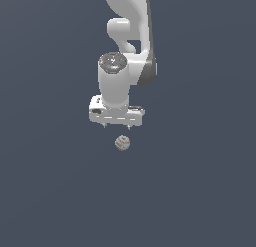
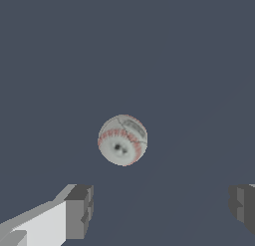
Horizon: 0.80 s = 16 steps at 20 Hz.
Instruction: Pick up the object and move it to a goal position.
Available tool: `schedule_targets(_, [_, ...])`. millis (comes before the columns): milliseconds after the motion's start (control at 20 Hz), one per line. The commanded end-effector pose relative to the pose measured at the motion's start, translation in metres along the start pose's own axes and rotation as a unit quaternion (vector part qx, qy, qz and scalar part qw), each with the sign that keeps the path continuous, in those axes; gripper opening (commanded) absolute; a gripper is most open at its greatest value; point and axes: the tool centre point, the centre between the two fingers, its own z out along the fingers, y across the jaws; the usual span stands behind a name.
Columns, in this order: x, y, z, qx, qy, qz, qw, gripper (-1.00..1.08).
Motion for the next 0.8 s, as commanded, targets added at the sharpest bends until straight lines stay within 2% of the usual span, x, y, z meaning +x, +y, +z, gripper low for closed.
schedule_targets(0, [0.0, 0.0, 0.0, 0.0, 0.0, 0.0, 1.0, 1.0])
schedule_targets(750, [-0.0039, -0.0012, -0.0017, -0.008, -0.004, -0.031, 0.9995, 1.0])
